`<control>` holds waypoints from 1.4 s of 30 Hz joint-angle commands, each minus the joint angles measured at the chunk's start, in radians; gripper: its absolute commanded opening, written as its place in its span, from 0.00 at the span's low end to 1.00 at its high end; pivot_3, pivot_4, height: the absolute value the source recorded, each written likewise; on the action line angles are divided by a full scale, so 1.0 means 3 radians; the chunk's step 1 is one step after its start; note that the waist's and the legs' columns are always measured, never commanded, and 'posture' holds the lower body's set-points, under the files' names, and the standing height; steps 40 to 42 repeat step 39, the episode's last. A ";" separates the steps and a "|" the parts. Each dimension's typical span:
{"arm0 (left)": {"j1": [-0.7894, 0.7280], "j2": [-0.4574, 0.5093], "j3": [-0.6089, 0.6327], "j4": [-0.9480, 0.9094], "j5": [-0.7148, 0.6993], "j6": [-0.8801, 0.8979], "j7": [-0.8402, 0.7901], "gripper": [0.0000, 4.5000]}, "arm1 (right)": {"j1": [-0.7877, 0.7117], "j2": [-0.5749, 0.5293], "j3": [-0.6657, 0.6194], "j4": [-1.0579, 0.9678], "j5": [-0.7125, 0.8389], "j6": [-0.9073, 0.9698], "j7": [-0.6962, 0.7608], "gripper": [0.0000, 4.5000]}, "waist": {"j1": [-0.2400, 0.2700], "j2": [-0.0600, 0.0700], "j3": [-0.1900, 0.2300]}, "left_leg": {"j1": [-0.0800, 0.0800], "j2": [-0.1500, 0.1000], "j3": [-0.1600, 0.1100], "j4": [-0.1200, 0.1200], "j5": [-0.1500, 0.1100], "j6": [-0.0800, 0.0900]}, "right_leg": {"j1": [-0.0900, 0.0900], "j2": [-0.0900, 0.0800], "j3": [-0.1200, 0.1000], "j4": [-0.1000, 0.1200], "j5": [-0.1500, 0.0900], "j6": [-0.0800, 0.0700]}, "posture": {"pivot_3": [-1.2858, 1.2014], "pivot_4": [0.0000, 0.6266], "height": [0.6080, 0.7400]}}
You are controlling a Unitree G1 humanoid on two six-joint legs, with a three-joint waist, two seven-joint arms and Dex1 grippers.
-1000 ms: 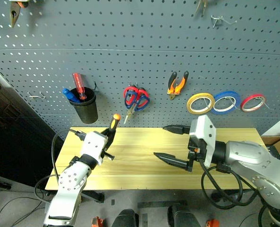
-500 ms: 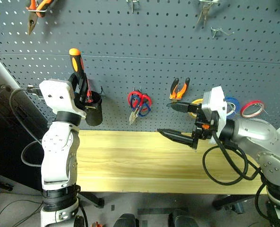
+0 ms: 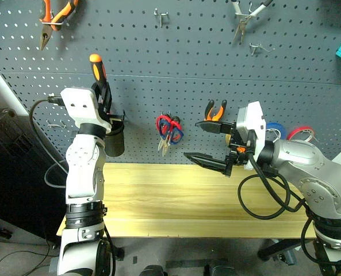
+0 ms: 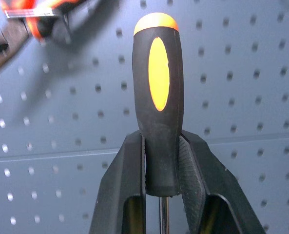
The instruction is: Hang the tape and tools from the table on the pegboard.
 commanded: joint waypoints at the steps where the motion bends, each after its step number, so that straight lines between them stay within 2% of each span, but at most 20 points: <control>1: -0.0014 0.0038 0.0035 0.0354 0.0130 -0.0309 0.0108 0.13 | -0.0079 0.0062 -0.0016 -0.0051 -0.0014 0.0006 -0.0103 1.00 | 0.0004 0.0001 -0.0001 | 0.0004 0.0000 -0.0001 0.0000 0.0000 0.0000 | 0.0006 0.0000 -0.0001 0.0000 0.0000 0.0000 | 0.54 0.02 1.00; 3: -0.0064 0.0010 0.0040 0.0558 0.0152 -0.0402 0.0166 0.29 | -0.0093 0.0113 -0.0011 -0.0078 0.0001 0.0049 -0.0181 1.00 | 0.0009 0.0001 -0.0001 | 0.0024 0.0000 -0.0003 -0.0002 0.0000 0.0000 | 0.0027 0.0001 -0.0004 -0.0005 0.0000 0.0000 | 0.54 0.02 1.00; 4: -0.0087 0.0004 0.0025 0.0629 0.0150 -0.0462 0.0152 0.34 | -0.0099 0.0133 -0.0008 -0.0097 0.0013 0.0070 -0.0210 1.00 | 0.0010 0.0000 -0.0001 | 0.0033 0.0000 -0.0005 -0.0004 -0.0001 0.0001 | 0.0038 0.0001 -0.0006 -0.0008 0.0000 0.0000 | 0.54 0.02 1.00; 8: -0.0115 -0.0037 0.0052 0.0656 0.0066 -0.0489 0.0188 0.62 | -0.0123 0.0169 -0.0001 -0.0142 0.0030 0.0131 -0.0267 1.00 | 0.0010 0.0000 -0.0001 | 0.0035 0.0002 -0.0006 -0.0002 -0.0001 0.0001 | 0.0042 0.0000 -0.0005 -0.0007 0.0000 0.0000 | 0.54 0.02 1.00; 10: -0.0053 -0.0043 0.0063 0.0500 0.0051 -0.0411 0.0222 0.75 | -0.0118 0.0168 -0.0010 -0.0165 0.0040 0.0154 -0.0285 1.00 | 0.0009 0.0000 -0.0002 | 0.0035 0.0002 -0.0008 -0.0002 -0.0001 0.0001 | 0.0042 0.0000 -0.0006 -0.0007 0.0000 0.0000 | 0.53 0.03 1.00; 13: 0.0142 -0.0085 0.0009 -0.0126 -0.0059 -0.0005 0.0212 0.93 | -0.0077 0.0132 -0.0048 -0.0206 0.0037 0.0175 -0.0303 1.00 | 0.0005 0.0000 -0.0002 | 0.0034 0.0006 -0.0008 -0.0002 -0.0001 0.0001 | 0.0041 -0.0001 -0.0005 -0.0007 0.0000 0.0000 | 0.54 0.03 1.00; 16: 0.0399 -0.0142 -0.0125 -0.0807 -0.0205 0.0492 0.0163 0.93 | 0.0014 0.0083 -0.0115 -0.0244 0.0069 0.0192 -0.0297 1.00 | 0.0003 0.0000 -0.0002 | 0.0034 0.0006 -0.0007 -0.0003 -0.0002 0.0001 | 0.0041 -0.0002 -0.0003 -0.0007 0.0000 0.0000 | 0.54 0.04 1.00; 18: 0.0740 -0.0158 -0.0341 -0.1313 -0.0165 0.0886 0.0148 0.93 | 0.0130 0.0095 -0.0184 -0.0258 0.0142 0.0238 -0.0339 1.00 | 0.0009 0.0003 -0.0005 | 0.0035 0.0006 -0.0008 -0.0003 -0.0002 0.0002 | 0.0042 -0.0002 -0.0003 -0.0007 0.0000 0.0000 | 0.55 0.04 1.00; 22: 0.1178 -0.0106 -0.0554 -0.1625 -0.0019 0.1228 0.0117 0.93 | 0.0379 0.0197 -0.0181 -0.0235 0.0036 0.0141 -0.0476 1.00 | 0.0019 0.0012 -0.0014 | 0.0037 0.0005 -0.0006 -0.0005 -0.0003 0.0004 | 0.0044 -0.0001 0.0000 -0.0006 0.0000 0.0000 | 0.56 0.04 1.00; 24: 0.1244 -0.0091 -0.0569 -0.1576 -0.0070 0.1309 0.0051 0.93 | 0.0543 0.0232 -0.0132 -0.0202 -0.0145 0.0018 -0.0556 1.00 | 0.0030 0.0013 -0.0013 | 0.0041 0.0005 -0.0010 -0.0005 -0.0008 0.0014 | 0.0048 0.0004 -0.0003 -0.0001 0.0000 -0.0001 | 0.56 0.04 1.00; 26: 0.1331 -0.0048 -0.0572 -0.1407 -0.0056 0.1292 -0.0031 0.93 | 0.0861 0.0276 -0.0016 -0.0065 -0.0587 -0.0298 -0.0736 1.00 | 0.0035 0.0018 -0.0011 | 0.0052 0.0000 -0.0011 -0.0006 -0.0008 0.0013 | 0.0059 0.0010 -0.0006 -0.0001 0.0002 -0.0005 | 0.56 0.04 1.00; 27: 0.1363 -0.0039 -0.0570 -0.1345 -0.0046 0.1287 -0.0053 0.93 | 0.0980 0.0294 0.0028 -0.0017 -0.0748 -0.0424 -0.0787 1.00 | 0.0038 0.0023 -0.0013 | 0.0077 -0.0001 -0.0010 -0.0010 -0.0008 0.0014 | 0.0085 0.0014 -0.0008 -0.0006 0.0001 -0.0007 | 0.56 0.03 1.00; 29: 0.1461 -0.0017 -0.0564 -0.0996 0.0005 0.1075 -0.0124 0.93 | 0.1314 0.0504 0.0061 0.0284 -0.1180 -0.0854 -0.1119 1.00 | 0.0037 0.0040 -0.0028 | 0.0101 -0.0002 -0.0007 -0.0014 -0.0009 0.0015 | 0.0110 0.0015 -0.0007 -0.0011 -0.0003 -0.0007 | 0.56 0.03 1.00; 33: 0.1540 -0.0024 -0.0624 -0.0253 0.0035 0.0766 -0.0319 0.93 | 0.1911 0.0962 -0.0040 0.1049 -0.1854 -0.1785 -0.1770 1.00 | 0.0025 0.0055 -0.0038 | 0.0115 -0.0001 -0.0001 -0.0015 -0.0009 0.0015 | 0.0120 0.0021 0.0002 -0.0009 -0.0004 -0.0005 | 0.55 0.01 1.00; 35: 0.1536 -0.0043 -0.0658 -0.0019 0.0027 0.0669 -0.0409 0.93 | 0.2109 0.1150 -0.0131 0.1346 -0.2036 -0.2130 -0.2008 1.00 | 0.0030 0.0056 -0.0044 | 0.0116 0.0003 -0.0003 -0.0015 -0.0009 0.0014 | 0.0122 0.0026 0.0000 -0.0009 -0.0006 -0.0007 | 0.54 0.00 1.00; 39: 0.1494 -0.0038 -0.0728 0.0260 0.0112 0.0356 -0.0518 0.93 | 0.2288 0.1271 -0.0302 0.1771 -0.2223 -0.2552 -0.2207 1.00 | 0.0010 0.0064 -0.0040 | 0.0115 0.0001 0.0001 -0.0015 -0.0009 0.0014 | 0.0117 0.0025 0.0008 -0.0009 -0.0005 -0.0007 | 0.53 0.00 1.00; 42: 0.1494 -0.0038 -0.0728 0.0260 0.0112 0.0356 -0.0518 0.93 | 0.2288 0.1271 -0.0302 0.1771 -0.2223 -0.2552 -0.2207 1.00 | 0.0010 0.0064 -0.0040 | 0.0115 0.0001 0.0001 -0.0015 -0.0009 0.0014 | 0.0117 0.0025 0.0008 -0.0009 -0.0005 -0.0007 | 0.53 0.00 1.00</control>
